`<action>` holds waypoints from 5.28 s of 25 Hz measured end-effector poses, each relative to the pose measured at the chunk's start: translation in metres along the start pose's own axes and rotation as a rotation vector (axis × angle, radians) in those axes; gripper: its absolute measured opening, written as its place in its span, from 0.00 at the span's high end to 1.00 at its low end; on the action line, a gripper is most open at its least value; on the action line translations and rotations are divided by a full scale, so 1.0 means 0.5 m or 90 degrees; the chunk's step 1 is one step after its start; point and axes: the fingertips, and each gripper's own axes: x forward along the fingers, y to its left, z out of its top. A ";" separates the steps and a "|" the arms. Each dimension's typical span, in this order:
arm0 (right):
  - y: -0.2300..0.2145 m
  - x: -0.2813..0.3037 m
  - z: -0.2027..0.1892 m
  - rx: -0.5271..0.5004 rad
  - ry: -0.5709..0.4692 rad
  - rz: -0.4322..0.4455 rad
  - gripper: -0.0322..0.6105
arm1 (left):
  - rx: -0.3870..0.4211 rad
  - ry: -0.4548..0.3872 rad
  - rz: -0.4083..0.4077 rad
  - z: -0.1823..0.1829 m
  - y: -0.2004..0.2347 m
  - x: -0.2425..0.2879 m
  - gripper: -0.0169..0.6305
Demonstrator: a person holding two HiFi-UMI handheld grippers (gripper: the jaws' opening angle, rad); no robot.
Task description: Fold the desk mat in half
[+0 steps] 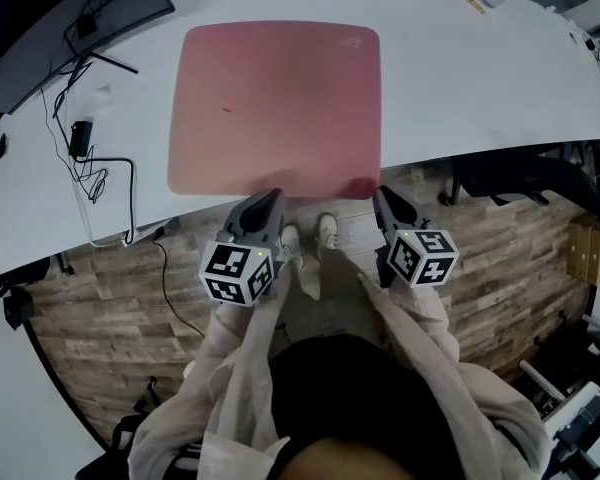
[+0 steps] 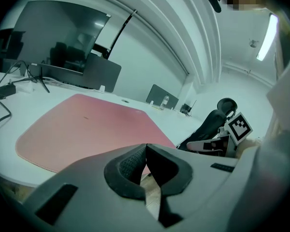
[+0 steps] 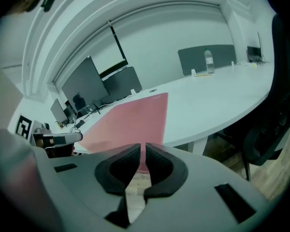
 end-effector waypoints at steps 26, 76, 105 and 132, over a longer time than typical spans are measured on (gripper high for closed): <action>-0.043 0.110 -0.060 0.272 0.115 0.194 0.75 | -0.045 0.012 0.160 -0.045 0.012 0.029 0.93; 0.343 0.108 0.168 0.077 -0.093 0.048 0.90 | 0.019 -0.046 -0.008 0.068 0.305 -0.179 0.93; 0.693 0.346 -0.032 -0.141 0.135 0.262 0.90 | -0.034 -0.095 0.141 0.025 0.417 -0.349 0.93; 0.755 0.317 -0.074 -0.159 0.221 0.420 0.59 | -0.057 -0.130 0.253 0.024 0.406 -0.400 0.93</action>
